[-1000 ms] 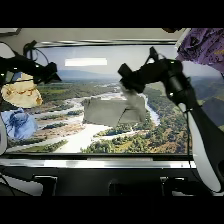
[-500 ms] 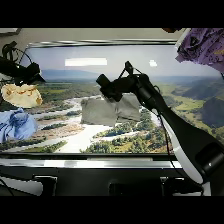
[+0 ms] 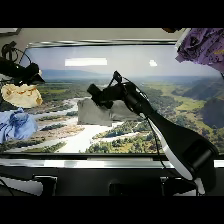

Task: Fold the clothes and pants, and hang the long-sleeved shirts on hangers.

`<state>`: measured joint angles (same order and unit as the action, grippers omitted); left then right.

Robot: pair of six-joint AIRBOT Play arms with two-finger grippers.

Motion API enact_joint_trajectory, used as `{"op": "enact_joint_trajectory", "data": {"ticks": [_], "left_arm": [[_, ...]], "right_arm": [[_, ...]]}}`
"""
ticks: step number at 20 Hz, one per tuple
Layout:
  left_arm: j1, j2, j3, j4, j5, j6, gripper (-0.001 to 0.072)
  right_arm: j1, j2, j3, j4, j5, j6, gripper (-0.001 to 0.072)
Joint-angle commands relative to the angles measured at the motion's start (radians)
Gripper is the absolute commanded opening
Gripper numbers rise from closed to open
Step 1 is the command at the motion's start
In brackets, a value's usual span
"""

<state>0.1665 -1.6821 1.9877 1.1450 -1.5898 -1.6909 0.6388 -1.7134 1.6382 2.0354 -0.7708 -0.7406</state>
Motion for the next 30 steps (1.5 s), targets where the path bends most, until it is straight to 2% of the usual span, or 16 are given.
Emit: {"op": "enact_joint_trajectory", "data": {"ticks": [1, 2, 4, 7, 9, 12, 15, 18, 20, 21, 24, 30], "left_arm": [[0.000, -0.001, 0.000, 0.001, 0.000, 0.000, 0.0018], [0.000, -0.001, 0.000, 0.001, 0.000, 0.000, 0.0018], [0.000, -0.002, 0.000, 0.001, 0.000, 0.000, 0.0018], [0.000, -0.002, 0.000, 0.001, 0.000, -0.001, 0.0018], [0.000, -0.001, 0.000, 0.001, 0.000, -0.001, 0.0018], [0.000, -0.001, 0.000, 0.001, 0.000, -0.001, 0.0018], [0.000, 0.000, 0.000, 0.000, 0.000, -0.001, 0.0018], [0.000, 0.000, 0.000, 0.000, 0.000, -0.001, 0.0019], [0.000, 0.000, 0.000, 0.000, 0.000, -0.001, 0.0019], [0.000, 0.000, 0.000, 0.000, 0.000, -0.001, 0.0019], [0.000, 0.000, 0.000, 0.000, 0.000, 0.000, 0.0019], [0.000, -0.001, 0.000, 0.000, 0.001, 0.018, 0.0019]], "right_arm": [[0.031, -0.020, 0.002, 0.046, 0.052, -0.055, 0.0274], [0.032, -0.016, 0.002, 0.074, 0.055, -0.103, 0.0314], [0.031, 0.008, 0.002, 0.105, 0.020, -0.182, 0.0334], [-0.002, 0.068, 0.002, 0.092, -0.047, -0.227, 0.0385], [-0.059, 0.114, 0.002, 0.092, -0.097, -0.254, 0.0385], [-0.245, 0.184, 0.002, 0.092, -0.252, -0.351, 0.0385], [-0.516, 0.200, 0.002, 0.092, -0.420, -0.540, 0.0388], [-0.746, 0.146, -0.008, 0.134, -0.503, -0.713, 0.0428], [-0.827, 0.074, -0.018, 0.203, -0.566, -0.803, 0.0478], [-0.845, 0.026, -0.020, 0.240, -0.598, -0.848, 0.0479], [-0.830, -0.106, -0.020, 0.325, -0.635, -0.950, 0.0479], [-0.723, -0.278, -0.020, 0.401, -0.614, -1.041, 0.0478]]}}
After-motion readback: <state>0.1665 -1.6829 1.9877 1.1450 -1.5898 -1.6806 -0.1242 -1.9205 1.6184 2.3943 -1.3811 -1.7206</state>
